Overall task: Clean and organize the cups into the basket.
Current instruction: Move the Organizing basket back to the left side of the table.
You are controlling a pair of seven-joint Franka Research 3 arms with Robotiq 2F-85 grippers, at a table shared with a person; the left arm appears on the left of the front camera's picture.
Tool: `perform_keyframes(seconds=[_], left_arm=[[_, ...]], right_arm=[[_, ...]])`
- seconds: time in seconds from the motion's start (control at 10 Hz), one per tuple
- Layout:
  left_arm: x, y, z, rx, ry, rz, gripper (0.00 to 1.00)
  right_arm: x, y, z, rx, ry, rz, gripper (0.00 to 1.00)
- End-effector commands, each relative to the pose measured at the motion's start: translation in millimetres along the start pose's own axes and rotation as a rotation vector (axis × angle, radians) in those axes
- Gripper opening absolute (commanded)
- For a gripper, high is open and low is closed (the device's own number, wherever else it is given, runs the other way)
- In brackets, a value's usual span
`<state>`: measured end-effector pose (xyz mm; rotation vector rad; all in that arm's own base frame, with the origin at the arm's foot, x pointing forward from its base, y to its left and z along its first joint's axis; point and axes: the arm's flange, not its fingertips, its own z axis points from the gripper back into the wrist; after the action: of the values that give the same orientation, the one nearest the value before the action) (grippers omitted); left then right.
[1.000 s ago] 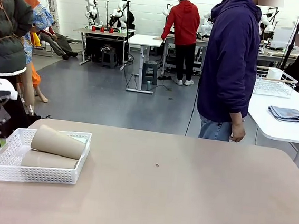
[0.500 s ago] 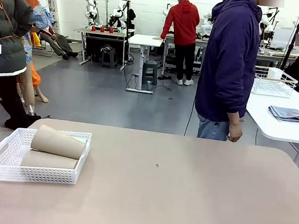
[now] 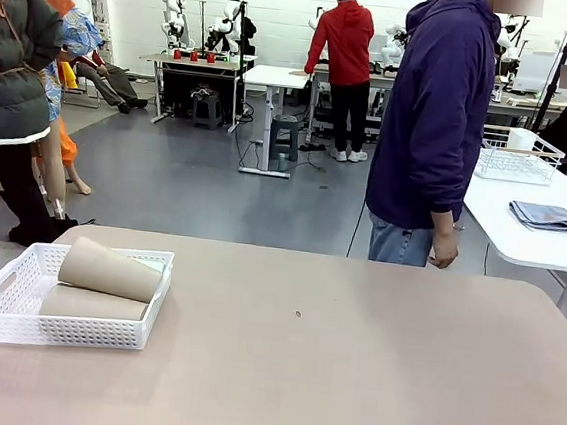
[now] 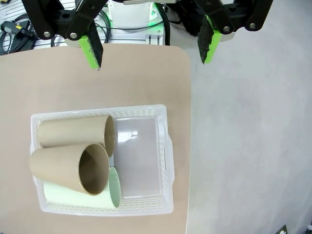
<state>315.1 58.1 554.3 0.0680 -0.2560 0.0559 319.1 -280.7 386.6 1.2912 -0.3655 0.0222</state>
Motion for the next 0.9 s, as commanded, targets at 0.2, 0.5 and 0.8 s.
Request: perform_keyframes(seconds=[0.2,0.5,0.8], left_arm=[[4,-1,1,0.018,-0.013,-0.011,1.00],[0,14,8,-0.176,0.032,0.049,1.00],[-10,89,32,-0.588,0.011,0.216,1.00]], right_arm=[[-1,1,0,-0.002,0.000,-0.005,1.00],[-1,1,0,-0.002,0.000,-0.005,1.00],[-1,1,0,-0.002,0.000,-0.005,1.00]])
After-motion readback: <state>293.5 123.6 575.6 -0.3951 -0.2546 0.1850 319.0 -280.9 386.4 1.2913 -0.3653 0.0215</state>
